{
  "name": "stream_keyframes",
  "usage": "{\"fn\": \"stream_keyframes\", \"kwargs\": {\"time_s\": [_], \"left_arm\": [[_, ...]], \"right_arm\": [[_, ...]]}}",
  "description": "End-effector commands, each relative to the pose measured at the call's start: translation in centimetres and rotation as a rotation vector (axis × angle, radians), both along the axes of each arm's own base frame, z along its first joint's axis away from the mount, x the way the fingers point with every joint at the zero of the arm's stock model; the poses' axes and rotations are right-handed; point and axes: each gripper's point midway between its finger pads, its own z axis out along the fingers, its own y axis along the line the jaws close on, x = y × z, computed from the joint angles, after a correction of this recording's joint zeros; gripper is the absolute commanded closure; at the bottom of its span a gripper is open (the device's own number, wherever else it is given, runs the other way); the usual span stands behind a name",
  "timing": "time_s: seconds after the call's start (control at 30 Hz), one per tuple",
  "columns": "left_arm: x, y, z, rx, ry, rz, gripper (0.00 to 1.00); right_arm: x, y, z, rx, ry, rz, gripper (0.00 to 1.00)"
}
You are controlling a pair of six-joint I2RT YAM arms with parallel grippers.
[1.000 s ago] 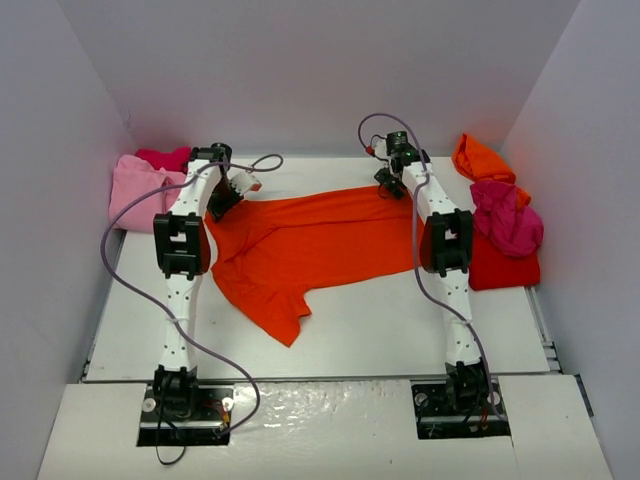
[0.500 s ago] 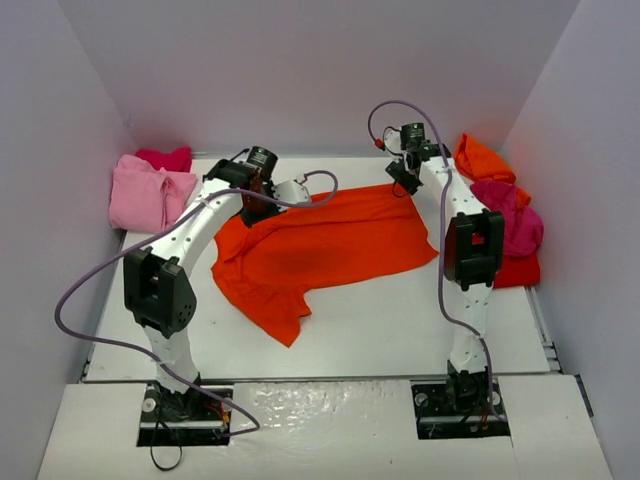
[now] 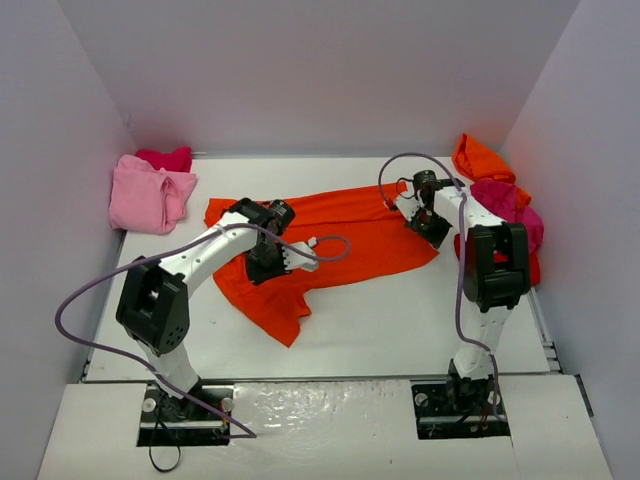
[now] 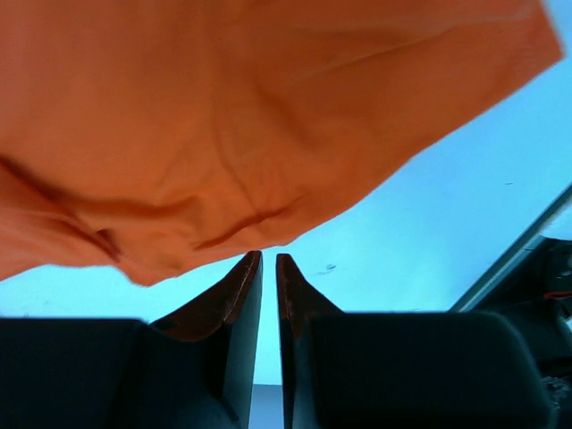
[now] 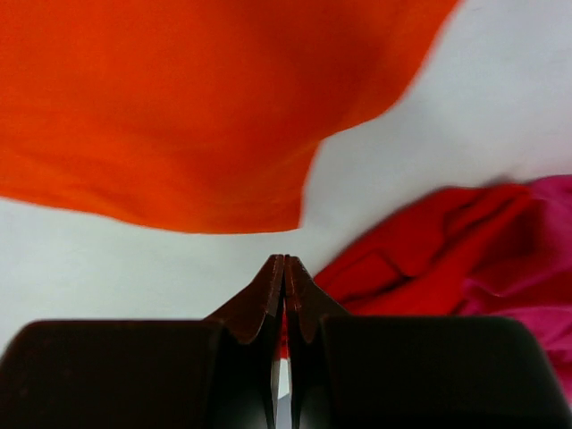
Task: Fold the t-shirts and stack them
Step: Fold the flattened tshirt in 1/3 of the way
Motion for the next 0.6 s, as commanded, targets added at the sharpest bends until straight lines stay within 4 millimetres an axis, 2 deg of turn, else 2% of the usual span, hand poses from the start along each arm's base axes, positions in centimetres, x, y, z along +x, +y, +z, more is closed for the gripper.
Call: {"fn": "stream_keyframes", "kwargs": {"time_s": [0.0, 0.13, 0.27, 0.3, 0.33, 0.43, 0.57], "left_arm": [[-3.4, -0.8, 1.3, -0.048, 0.048, -0.035, 0.91], [-5.4, -0.1, -0.4, -0.02, 0.137, -0.041, 0.92], [-7.7, 0.9, -3.3, 0.031, 0.273, -0.05, 0.93], [-7.8, 1.0, -3.4, 0.034, 0.276, -0.05, 0.93], [-8.3, 1.9, -4.8, 0.078, 0.315, -0.054, 0.95], [-8.3, 3.2, -7.0, 0.113, 0.361, -0.019, 0.99], [-7.6, 4.0, -8.7, 0.112, 0.438, 0.034, 0.99]], "right_arm": [[-1.5, 1.3, 0.9, 0.069, 0.028, 0.001, 1.0], [-2.1, 2.8, -0.5, 0.131, 0.107, -0.015, 1.0], [-3.2, 3.1, -2.0, 0.125, 0.179, -0.012, 1.0], [-3.3, 3.1, -2.3, 0.122, 0.188, -0.012, 1.0], [-3.6, 2.9, -2.7, 0.102, 0.202, -0.017, 1.0], [-4.1, 2.8, -3.1, 0.098, 0.222, -0.021, 1.0], [-5.0, 2.0, -4.2, 0.052, 0.275, -0.035, 1.0]]}}
